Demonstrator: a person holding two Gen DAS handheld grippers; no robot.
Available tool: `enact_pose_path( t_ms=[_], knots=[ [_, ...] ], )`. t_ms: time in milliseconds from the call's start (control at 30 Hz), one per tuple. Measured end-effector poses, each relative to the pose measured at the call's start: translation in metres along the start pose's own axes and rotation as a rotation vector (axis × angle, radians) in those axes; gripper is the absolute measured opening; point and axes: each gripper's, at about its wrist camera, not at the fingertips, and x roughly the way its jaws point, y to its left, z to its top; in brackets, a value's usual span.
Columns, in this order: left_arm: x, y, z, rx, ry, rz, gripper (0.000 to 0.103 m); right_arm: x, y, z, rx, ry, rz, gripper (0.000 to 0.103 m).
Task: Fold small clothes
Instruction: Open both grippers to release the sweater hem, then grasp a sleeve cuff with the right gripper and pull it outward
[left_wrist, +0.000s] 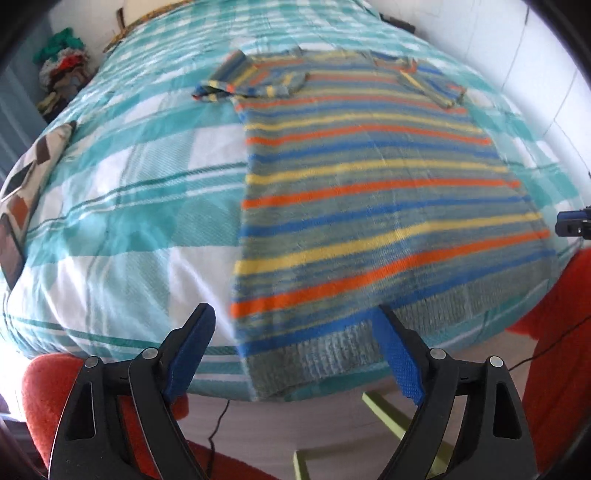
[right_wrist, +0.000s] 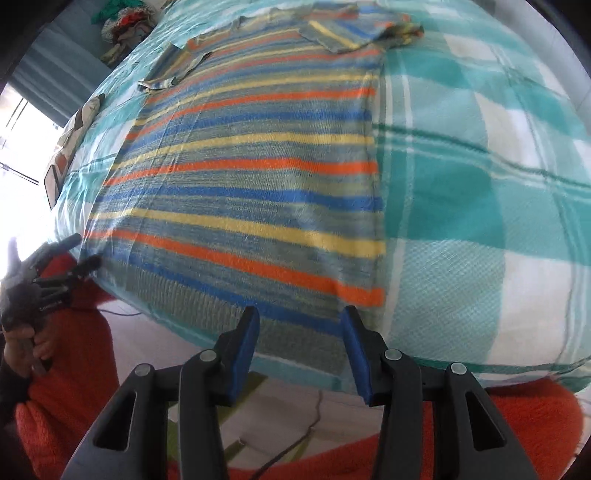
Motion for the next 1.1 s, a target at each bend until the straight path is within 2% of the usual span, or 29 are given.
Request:
enact_pose_path(
  t_ms=[67, 133, 200, 267, 333, 367, 467, 567, 600, 633, 667, 733, 800, 867, 933, 1000, 1100],
  knots=[
    [-0.011, 0.023, 0.009, -0.093, -0.067, 0.030, 0.093, -0.024, -0.009, 0.026, -0.077, -0.077, -0.095, 0.047],
    [-0.011, 0.049, 0.016, -0.218, -0.108, 0.024, 0.094, -0.039, -0.019, 0.062, -0.139, -0.171, -0.156, 0.050],
    [-0.004, 0.072, 0.016, -0.332, -0.130, 0.025, 0.094, -0.043, -0.022, 0.097, -0.206, -0.269, -0.148, 0.051],
    [0.007, 0.086, 0.013, -0.376, -0.139, 0.098, 0.094, -0.030, -0.021, 0.130, -0.263, -0.316, -0.114, 0.051],
    [0.013, 0.093, 0.005, -0.388, -0.126, 0.160, 0.094, -0.004, -0.010, 0.159, -0.324, -0.318, -0.072, 0.050],
    [0.014, 0.096, 0.004, -0.402, -0.114, 0.166, 0.094, 0.009, -0.002, 0.172, -0.351, -0.306, -0.067, 0.050],
    [0.014, 0.097, 0.003, -0.409, -0.120, 0.174, 0.094, 0.059, 0.017, 0.205, -0.387, -0.230, -0.105, 0.047],
    [0.020, 0.090, 0.004, -0.374, -0.101, 0.201, 0.094, 0.102, 0.012, 0.225, -0.364, -0.174, -0.172, 0.044],
    [0.021, 0.088, 0.004, -0.361, -0.094, 0.207, 0.094, 0.112, 0.005, 0.230, -0.335, -0.166, -0.171, 0.042],
    [0.022, 0.085, 0.005, -0.347, -0.090, 0.216, 0.094, 0.114, -0.006, 0.232, -0.291, -0.173, -0.143, 0.031],
    [0.023, 0.082, 0.006, -0.331, -0.087, 0.226, 0.094, 0.111, -0.016, 0.235, -0.246, -0.189, -0.129, 0.006],
    [0.024, 0.078, 0.006, -0.306, -0.087, 0.238, 0.094, 0.091, -0.042, 0.238, -0.134, -0.244, -0.098, 0.006],
    [0.024, 0.076, 0.005, -0.292, -0.087, 0.242, 0.094, 0.053, -0.084, 0.236, 0.004, -0.351, -0.073, 0.006],
    [0.024, 0.076, 0.005, -0.289, -0.085, 0.243, 0.094, 0.015, -0.147, 0.225, 0.218, -0.447, -0.060, 0.006],
    [0.025, 0.077, 0.004, -0.296, -0.081, 0.240, 0.094, -0.014, -0.216, 0.199, 0.457, -0.513, -0.089, 0.006],
    [0.027, 0.078, 0.005, -0.308, -0.074, 0.230, 0.094, -0.026, -0.269, 0.171, 0.636, -0.511, -0.129, 0.006],
    [0.032, 0.079, 0.006, -0.319, -0.052, 0.225, 0.094, -0.019, -0.301, 0.148, 0.691, -0.441, -0.129, 0.005]
  ],
)
